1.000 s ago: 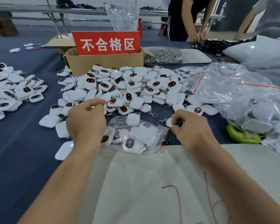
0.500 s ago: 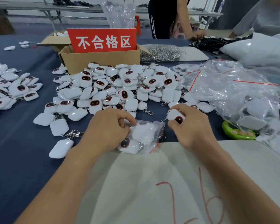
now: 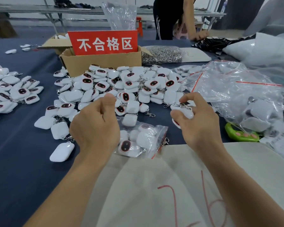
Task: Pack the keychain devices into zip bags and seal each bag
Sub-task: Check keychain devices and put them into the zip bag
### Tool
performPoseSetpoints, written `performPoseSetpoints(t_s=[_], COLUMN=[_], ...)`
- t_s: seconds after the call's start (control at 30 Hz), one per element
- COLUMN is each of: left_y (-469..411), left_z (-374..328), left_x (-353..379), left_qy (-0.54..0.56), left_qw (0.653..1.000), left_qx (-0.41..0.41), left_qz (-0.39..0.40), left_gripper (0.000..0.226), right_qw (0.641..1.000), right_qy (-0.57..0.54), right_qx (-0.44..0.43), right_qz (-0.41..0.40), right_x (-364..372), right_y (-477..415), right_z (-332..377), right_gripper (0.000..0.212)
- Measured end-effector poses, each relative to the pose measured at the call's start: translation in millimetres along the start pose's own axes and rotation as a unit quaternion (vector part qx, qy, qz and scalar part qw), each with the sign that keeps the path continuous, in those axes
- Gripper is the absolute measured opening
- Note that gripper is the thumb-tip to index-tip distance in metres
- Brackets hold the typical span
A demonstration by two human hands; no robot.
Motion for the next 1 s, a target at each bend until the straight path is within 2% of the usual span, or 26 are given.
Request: performPoseSetpoints(t_s=[0.07,0.13,0.2,0.27,0.33,0.37,0.43,0.53,0.6,0.63,0.7,0.73,0.8,0.87,0.93,1.0], left_y=[3,4,5,4,3,2,-1,-4,-7,-8,-11,-12,-14,-14,-11,-1], left_z=[-4,-7,-8,-7,-5,-3,2,15,22,26,35,38,43,42,30,8], left_x=[-3,-6,-9,-10,-11,-11,-9,-1,7,9,15,17,18,19,18,20], left_qy=[0.006,0.017,0.036,0.058,0.065,0.065,0.072,0.094,0.175,0.254,0.406,0.444,0.473,0.47,0.43,0.391], left_qw=[1.0,1.0,0.999,0.998,0.997,0.997,0.997,0.994,0.98,0.959,0.891,0.866,0.843,0.846,0.879,0.908], left_qx=[0.01,0.019,0.022,0.019,0.018,0.013,-0.009,-0.055,-0.094,-0.128,-0.202,-0.228,-0.254,-0.25,-0.203,-0.134], left_qz=[-0.012,-0.014,-0.02,-0.031,-0.042,-0.044,-0.04,-0.011,0.007,0.013,0.024,0.024,0.023,0.024,0.036,0.066], left_gripper=[0.073,0.07,0.068,0.066,0.066,0.066,0.063,0.058,0.061,0.061,0.061,0.062,0.063,0.061,0.054,0.038], right_qw=[1.0,0.997,0.984,0.949,0.896,0.872,0.848,0.86,0.872,0.876,0.879,0.877,0.875,0.875,0.869,0.869], right_qy=[-0.016,-0.05,-0.128,-0.238,-0.35,-0.392,-0.436,-0.427,-0.41,-0.404,-0.399,-0.402,-0.4,-0.4,-0.408,-0.408], right_qx=[0.015,0.045,0.12,0.201,0.266,0.282,0.287,0.262,0.244,0.239,0.237,0.238,0.242,0.245,0.246,0.233], right_qz=[0.017,0.029,0.041,0.054,0.063,0.074,0.094,0.101,0.108,0.109,0.11,0.114,0.122,0.122,0.132,0.158], right_x=[1,2,4,8,13,16,19,19,19,19,20,21,24,27,32,38], right_y=[-2,-6,-5,-1,3,4,6,8,7,6,6,7,10,12,16,20], right_z=[-1,-7,-16,-22,-24,-24,-22,-21,-20,-19,-18,-17,-14,-11,-6,0], right_gripper=[0.007,0.014,0.019,0.019,0.012,0.01,0.015,0.031,0.033,0.03,0.014,0.006,0.006,0.007,0.004,0.008])
Point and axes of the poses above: each hand's wrist, its own y-axis away from the middle knuckle, its own x-axis out of the palm, z = x × y, the point moved 8 cm from there along -y, towards the middle knuckle, and after that the axes turned 4 degrees about -y, right-handed, at the moved point
